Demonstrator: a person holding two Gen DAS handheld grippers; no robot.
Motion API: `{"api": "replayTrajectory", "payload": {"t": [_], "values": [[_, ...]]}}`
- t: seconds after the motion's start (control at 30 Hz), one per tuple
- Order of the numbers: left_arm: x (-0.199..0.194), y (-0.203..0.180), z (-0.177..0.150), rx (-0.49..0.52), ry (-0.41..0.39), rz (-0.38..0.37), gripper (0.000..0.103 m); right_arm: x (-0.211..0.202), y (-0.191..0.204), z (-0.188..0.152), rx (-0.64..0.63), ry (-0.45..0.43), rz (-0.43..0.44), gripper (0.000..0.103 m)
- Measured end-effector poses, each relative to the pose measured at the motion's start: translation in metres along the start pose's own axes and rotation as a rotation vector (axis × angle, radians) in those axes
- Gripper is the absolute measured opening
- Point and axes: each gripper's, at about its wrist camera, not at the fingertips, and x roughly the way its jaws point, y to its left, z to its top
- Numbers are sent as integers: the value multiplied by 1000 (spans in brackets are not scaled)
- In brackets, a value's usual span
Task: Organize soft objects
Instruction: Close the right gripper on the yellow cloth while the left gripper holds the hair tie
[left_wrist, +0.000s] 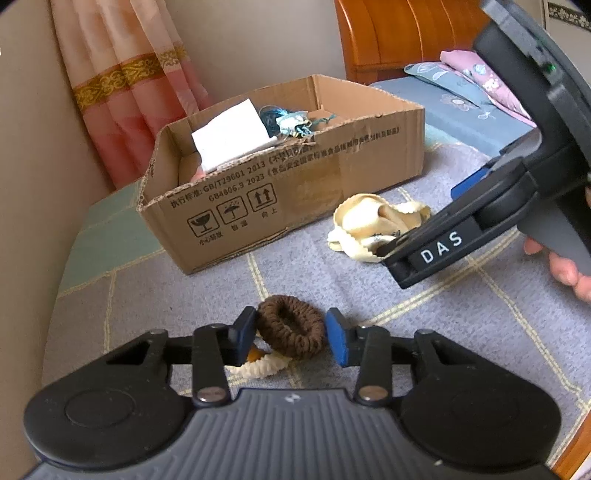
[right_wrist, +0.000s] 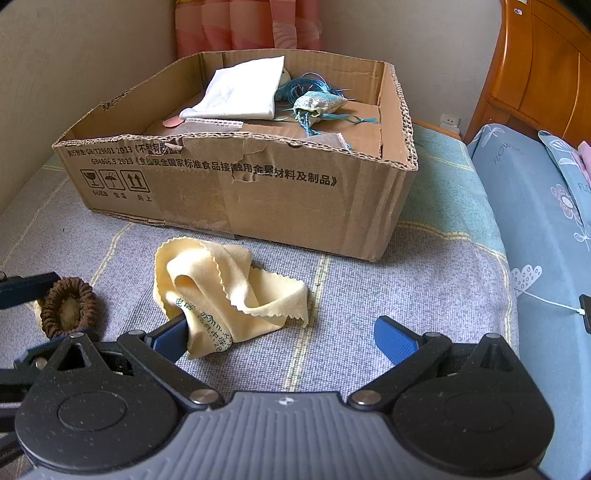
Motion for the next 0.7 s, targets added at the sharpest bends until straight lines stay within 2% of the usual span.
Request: {"api": "replayTrajectory", "payload": {"t": [0.17, 0.37, 0.43, 0.53, 0.63, 0.7], "values": [[-4, 5, 1, -31, 2, -24, 36, 0, 0, 0, -1, 0, 0, 103], [-21, 6, 1, -51, -10, -137, 36, 0, 0, 0, 0, 0, 0, 103], [-21, 3, -2, -52, 8, -186, 38, 0, 0, 0, 0, -1, -1, 103], [-15, -1, -10, -55, 49, -198, 40, 0, 0, 0, -1, 1, 0, 103], [-12, -5, -15, -63, 76, -182, 49, 0, 0, 0, -2, 2, 1, 103], [-14, -6, -18, -66, 77, -174, 62, 0, 0, 0, -2, 2, 1, 103]]}}
